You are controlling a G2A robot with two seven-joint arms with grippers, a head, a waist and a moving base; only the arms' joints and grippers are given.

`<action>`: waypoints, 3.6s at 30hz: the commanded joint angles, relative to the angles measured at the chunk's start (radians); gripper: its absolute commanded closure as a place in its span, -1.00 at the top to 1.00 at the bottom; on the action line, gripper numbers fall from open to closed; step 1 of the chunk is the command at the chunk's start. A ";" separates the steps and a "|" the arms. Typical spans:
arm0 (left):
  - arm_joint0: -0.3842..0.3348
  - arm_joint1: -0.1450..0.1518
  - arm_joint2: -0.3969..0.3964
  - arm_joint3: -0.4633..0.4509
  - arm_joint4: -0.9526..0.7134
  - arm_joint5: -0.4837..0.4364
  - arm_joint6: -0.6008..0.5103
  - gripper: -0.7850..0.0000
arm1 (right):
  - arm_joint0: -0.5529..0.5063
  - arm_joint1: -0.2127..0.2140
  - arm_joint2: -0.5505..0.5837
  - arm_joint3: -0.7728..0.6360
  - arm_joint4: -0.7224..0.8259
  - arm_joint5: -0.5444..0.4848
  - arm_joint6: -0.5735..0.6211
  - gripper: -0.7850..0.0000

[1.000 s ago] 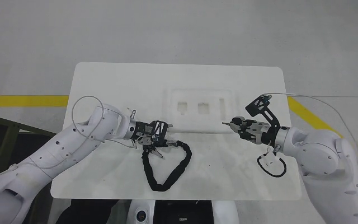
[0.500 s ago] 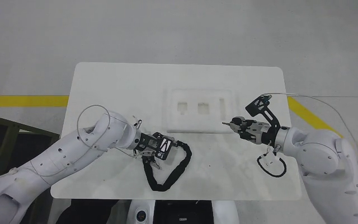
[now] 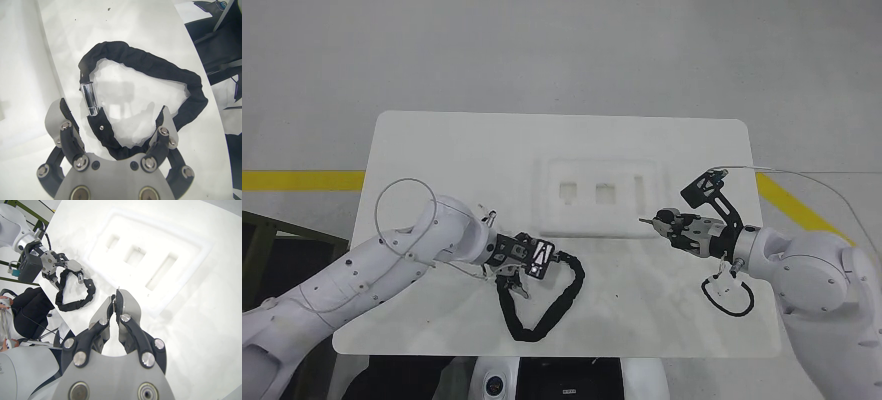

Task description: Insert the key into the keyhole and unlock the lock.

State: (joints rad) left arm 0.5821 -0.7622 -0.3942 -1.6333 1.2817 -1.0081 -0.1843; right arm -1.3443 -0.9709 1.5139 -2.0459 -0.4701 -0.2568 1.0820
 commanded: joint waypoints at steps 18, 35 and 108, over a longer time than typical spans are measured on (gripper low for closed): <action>0.018 -0.053 -0.023 0.039 -0.063 0.037 -0.128 0.15 | 0.000 0.000 0.000 0.000 0.000 0.000 0.000 -1.00; 0.066 -0.071 -0.075 0.092 -0.079 0.055 -0.084 -0.13 | 0.000 0.000 0.000 0.000 0.000 0.000 0.000 -1.00; 0.050 -0.119 0.124 0.448 0.139 0.387 1.383 -1.00 | 0.141 0.001 -0.252 -0.163 0.189 0.047 0.025 -1.00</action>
State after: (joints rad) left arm 0.6390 -0.8826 -0.2856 -1.1911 1.4317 -0.6260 1.1947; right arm -1.2067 -0.9701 1.2630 -2.2090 -0.2745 -0.2131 1.1053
